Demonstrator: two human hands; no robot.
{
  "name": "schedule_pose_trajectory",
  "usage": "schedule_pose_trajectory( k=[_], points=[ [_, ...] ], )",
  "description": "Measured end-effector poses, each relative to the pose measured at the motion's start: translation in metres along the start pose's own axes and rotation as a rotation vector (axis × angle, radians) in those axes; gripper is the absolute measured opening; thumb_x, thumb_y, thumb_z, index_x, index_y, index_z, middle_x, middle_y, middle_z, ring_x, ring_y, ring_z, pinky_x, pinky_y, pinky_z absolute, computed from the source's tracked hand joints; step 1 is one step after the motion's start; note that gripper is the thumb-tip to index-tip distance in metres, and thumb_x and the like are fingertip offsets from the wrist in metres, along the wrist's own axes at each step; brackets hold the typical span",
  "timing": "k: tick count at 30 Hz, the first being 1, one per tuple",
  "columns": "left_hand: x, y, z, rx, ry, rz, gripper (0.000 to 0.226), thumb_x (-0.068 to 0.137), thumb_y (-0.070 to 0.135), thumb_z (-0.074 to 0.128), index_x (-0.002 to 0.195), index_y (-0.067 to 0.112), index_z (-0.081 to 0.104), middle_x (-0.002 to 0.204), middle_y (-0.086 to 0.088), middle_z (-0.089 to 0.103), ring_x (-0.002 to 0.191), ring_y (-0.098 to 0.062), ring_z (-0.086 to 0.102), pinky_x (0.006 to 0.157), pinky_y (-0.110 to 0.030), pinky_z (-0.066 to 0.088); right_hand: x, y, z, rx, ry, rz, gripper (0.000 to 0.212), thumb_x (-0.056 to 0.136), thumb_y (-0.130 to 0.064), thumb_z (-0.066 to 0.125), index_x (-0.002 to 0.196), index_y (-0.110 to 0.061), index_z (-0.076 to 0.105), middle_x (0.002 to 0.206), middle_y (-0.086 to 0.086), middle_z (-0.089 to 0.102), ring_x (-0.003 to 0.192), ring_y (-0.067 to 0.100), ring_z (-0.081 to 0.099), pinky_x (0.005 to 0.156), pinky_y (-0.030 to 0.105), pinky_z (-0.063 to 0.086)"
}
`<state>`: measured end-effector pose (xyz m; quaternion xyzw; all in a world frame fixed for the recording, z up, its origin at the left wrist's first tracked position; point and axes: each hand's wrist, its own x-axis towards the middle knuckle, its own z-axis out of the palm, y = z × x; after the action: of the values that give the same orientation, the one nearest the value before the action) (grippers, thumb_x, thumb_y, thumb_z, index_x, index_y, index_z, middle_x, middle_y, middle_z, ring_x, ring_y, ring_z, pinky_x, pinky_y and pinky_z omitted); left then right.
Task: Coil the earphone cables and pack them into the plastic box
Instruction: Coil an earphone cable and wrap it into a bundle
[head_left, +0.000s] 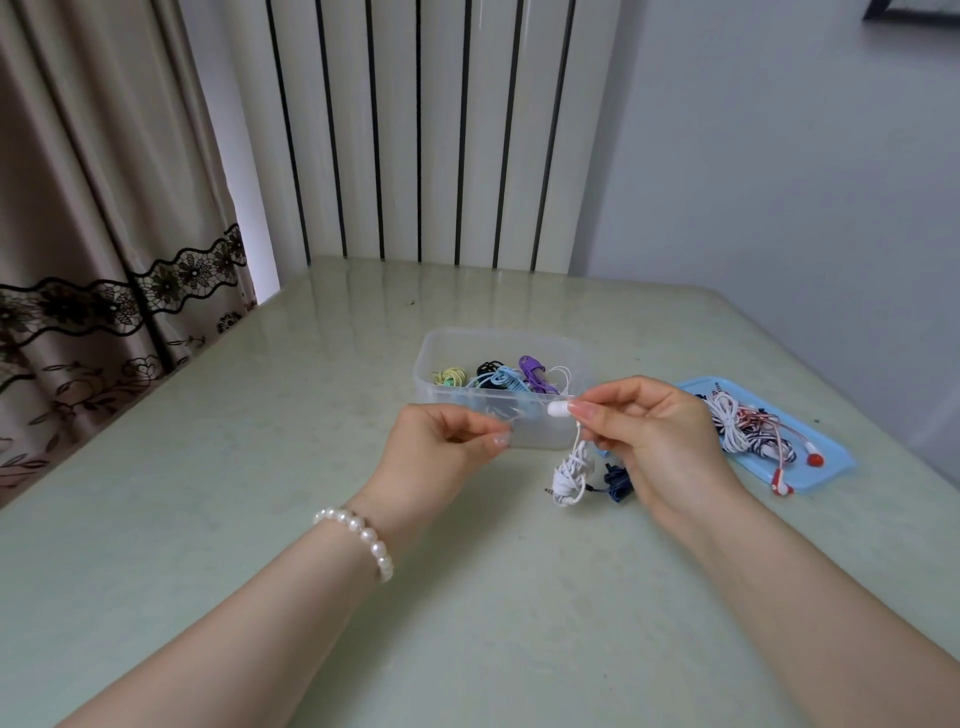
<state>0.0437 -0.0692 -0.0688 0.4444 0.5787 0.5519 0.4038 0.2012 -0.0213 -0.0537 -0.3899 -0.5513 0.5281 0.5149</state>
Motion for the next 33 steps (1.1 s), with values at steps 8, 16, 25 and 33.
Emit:
schedule_pose_trajectory(
  k=[8, 16, 25, 33],
  points=[
    [0.010, -0.009, -0.011, 0.276, -0.065, 0.115, 0.002, 0.078, 0.004, 0.070, 0.080, 0.003, 0.071, 0.037, 0.020, 0.053, 0.033, 0.007, 0.042, 0.039, -0.004, 0.031, 0.037, -0.051, 0.003, 0.001, 0.114, -0.101, 0.017, 0.069, 0.000, 0.073, 0.068, -0.013, 0.063, 0.053, -0.004, 0.064, 0.052, 0.009, 0.058, 0.055, 0.019, 0.041],
    [0.018, -0.022, -0.012, 0.414, -0.103, 0.158, 0.010, 0.076, 0.008, 0.073, 0.072, 0.017, 0.072, 0.064, 0.015, 0.063, 0.050, 0.012, 0.052, 0.059, -0.005, 0.040, 0.087, -0.042, 0.015, -0.196, 0.218, -0.136, 0.019, 0.070, 0.002, 0.073, 0.066, -0.012, 0.061, 0.063, 0.001, 0.062, 0.052, 0.011, 0.055, 0.050, 0.014, 0.045],
    [0.019, -0.023, -0.012, 0.408, -0.099, 0.157, 0.025, 0.077, 0.012, 0.073, 0.060, 0.030, 0.066, 0.058, 0.019, 0.061, 0.050, 0.010, 0.050, 0.059, -0.009, 0.040, 0.110, 0.002, 0.013, -0.800, 0.156, -0.065, 0.007, 0.073, -0.020, 0.076, 0.076, -0.015, 0.072, 0.084, 0.000, 0.070, 0.083, 0.017, 0.063, 0.077, 0.028, 0.049],
    [0.017, -0.022, -0.013, 0.444, -0.096, 0.154, 0.023, 0.078, 0.015, 0.072, 0.061, 0.030, 0.065, 0.059, 0.017, 0.061, 0.054, 0.006, 0.051, 0.059, -0.008, 0.040, 0.109, -0.002, 0.002, -0.986, 0.040, -0.351, 0.030, 0.087, -0.037, 0.058, 0.085, -0.011, 0.073, 0.096, 0.006, 0.067, 0.103, 0.025, 0.051, 0.091, 0.034, 0.041]
  ],
)
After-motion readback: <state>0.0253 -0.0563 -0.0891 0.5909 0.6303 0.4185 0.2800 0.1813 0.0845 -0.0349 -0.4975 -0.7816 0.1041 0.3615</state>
